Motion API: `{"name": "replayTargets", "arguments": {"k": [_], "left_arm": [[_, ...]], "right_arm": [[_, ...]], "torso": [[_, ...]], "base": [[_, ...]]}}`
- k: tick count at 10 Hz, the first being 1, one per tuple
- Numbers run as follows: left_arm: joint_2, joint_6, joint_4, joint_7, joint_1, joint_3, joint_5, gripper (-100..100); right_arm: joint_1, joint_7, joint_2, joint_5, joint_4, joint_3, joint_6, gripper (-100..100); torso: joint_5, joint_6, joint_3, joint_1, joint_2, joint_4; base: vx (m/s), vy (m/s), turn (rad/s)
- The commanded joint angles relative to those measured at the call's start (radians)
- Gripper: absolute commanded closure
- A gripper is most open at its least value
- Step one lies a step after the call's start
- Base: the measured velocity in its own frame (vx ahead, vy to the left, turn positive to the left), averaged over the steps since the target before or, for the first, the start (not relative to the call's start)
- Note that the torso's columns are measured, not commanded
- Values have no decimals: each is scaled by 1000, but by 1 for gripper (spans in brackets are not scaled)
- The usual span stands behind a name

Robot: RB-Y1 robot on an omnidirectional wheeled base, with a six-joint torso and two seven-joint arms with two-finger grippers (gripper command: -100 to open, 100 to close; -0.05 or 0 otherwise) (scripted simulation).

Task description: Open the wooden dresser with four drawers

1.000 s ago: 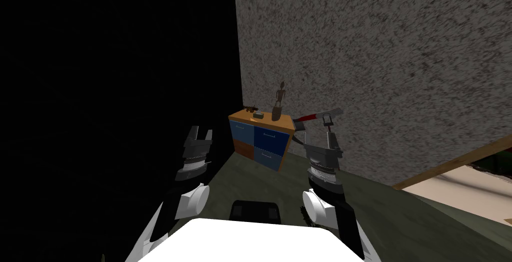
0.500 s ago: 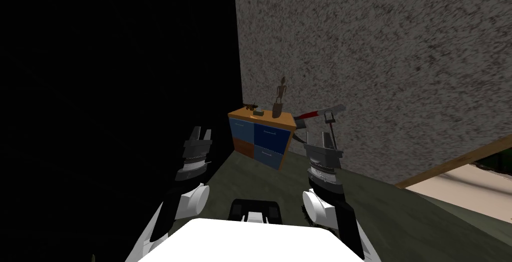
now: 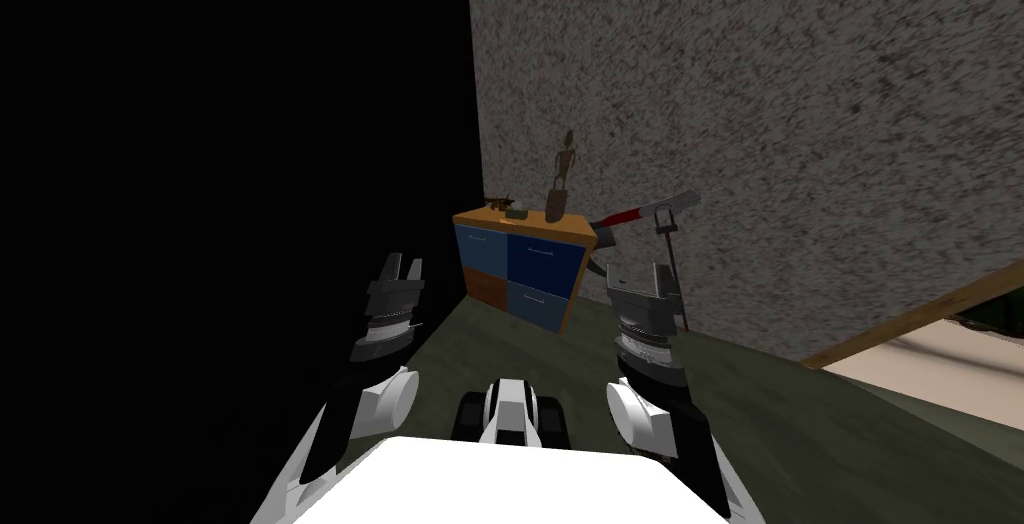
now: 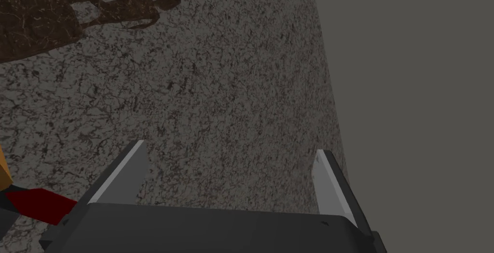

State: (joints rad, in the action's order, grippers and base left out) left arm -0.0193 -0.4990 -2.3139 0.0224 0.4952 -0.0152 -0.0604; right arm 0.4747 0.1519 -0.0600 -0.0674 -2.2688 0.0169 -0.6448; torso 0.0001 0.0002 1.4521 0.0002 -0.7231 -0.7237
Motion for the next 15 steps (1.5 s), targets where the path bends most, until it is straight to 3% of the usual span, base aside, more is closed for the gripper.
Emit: {"name": "replayTargets", "arguments": {"k": [1,15], "left_arm": [[0,0,0,0,0,0,0,0],[0,0,0,0,0,0,0,0]], "right_arm": [[-11,-73,-39,32,16,-10,-1,-100],[-76,-436,-106,218,117,-74,-4,-100]], "torso": [[0,0,20,0,-8,-9],[0,0,24,-1,-15,-14]], "base": [[86,40,-84],[84,40,-83]]}}
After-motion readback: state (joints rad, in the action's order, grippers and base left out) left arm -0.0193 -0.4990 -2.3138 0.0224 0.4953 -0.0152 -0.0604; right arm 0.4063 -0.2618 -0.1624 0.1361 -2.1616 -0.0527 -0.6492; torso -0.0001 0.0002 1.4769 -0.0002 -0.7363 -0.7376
